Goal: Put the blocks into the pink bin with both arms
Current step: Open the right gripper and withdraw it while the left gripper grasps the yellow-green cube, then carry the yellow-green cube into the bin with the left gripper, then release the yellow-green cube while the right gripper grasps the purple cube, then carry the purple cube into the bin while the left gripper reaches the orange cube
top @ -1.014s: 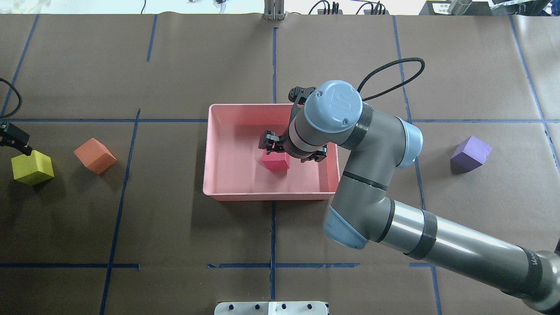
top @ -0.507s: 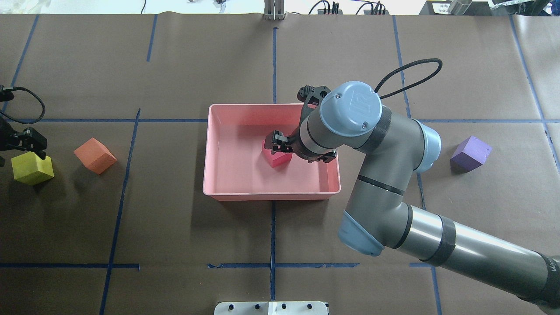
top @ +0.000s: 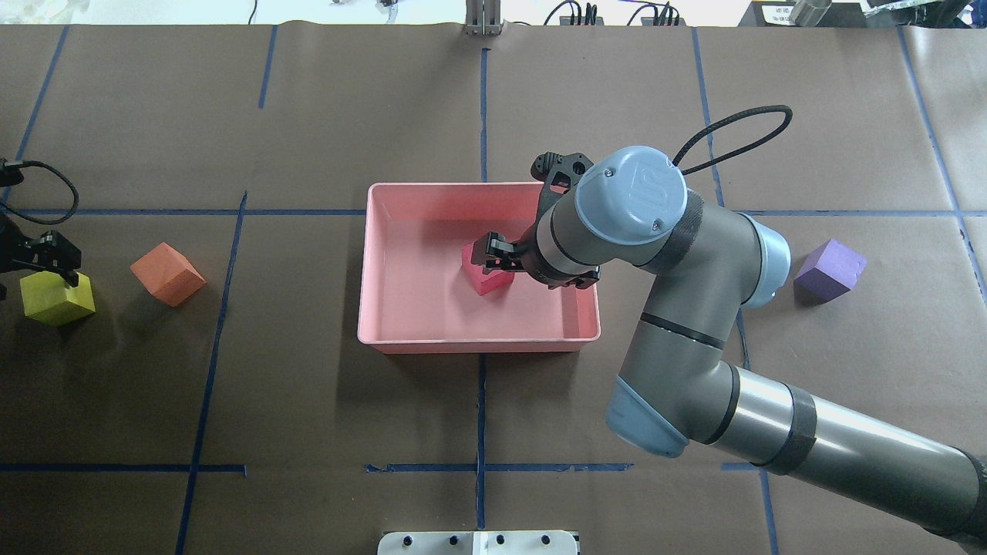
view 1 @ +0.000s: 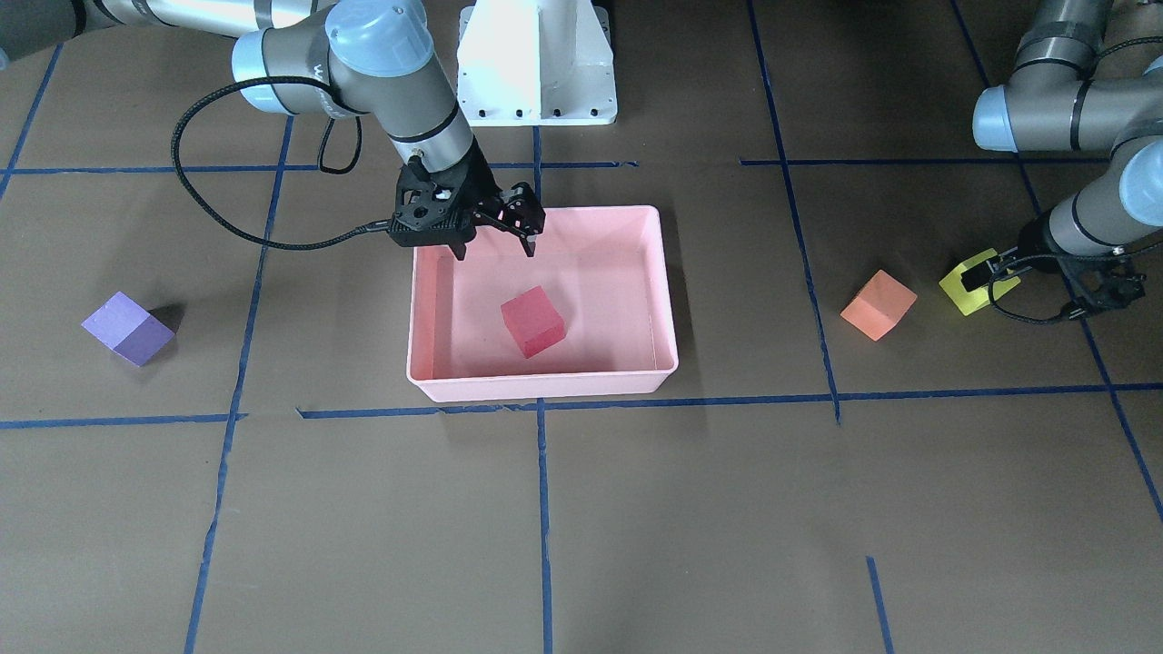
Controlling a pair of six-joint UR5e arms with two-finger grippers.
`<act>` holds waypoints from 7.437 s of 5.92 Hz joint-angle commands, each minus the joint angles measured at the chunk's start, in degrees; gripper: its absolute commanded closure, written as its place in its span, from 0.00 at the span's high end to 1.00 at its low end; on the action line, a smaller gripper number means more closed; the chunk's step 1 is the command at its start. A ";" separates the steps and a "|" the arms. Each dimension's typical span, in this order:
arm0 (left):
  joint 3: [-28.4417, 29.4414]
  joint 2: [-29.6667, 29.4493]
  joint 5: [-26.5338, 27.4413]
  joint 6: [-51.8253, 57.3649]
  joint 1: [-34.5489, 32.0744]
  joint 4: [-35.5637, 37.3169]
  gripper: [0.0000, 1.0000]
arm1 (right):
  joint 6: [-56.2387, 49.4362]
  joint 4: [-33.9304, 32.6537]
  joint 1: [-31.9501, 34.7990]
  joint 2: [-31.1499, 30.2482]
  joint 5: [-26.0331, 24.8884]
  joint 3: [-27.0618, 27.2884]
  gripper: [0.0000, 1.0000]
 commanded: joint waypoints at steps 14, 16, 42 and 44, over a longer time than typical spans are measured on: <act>-2.73 -34.68 22.89 -43.80 28.37 -6.13 0.49 | -43.04 0.17 33.04 -33.12 18.56 4.96 1.00; -4.52 -34.33 23.00 -44.59 28.29 -8.20 1.00 | -42.26 19.81 32.86 -33.29 19.09 -9.22 1.00; -19.48 -0.83 -0.04 0.05 5.53 -3.76 1.00 | 6.09 -13.80 0.44 -1.13 2.85 7.67 0.04; -13.88 -4.08 1.11 -1.34 6.05 -3.64 1.00 | 5.74 -13.80 -0.19 0.88 1.78 3.20 0.61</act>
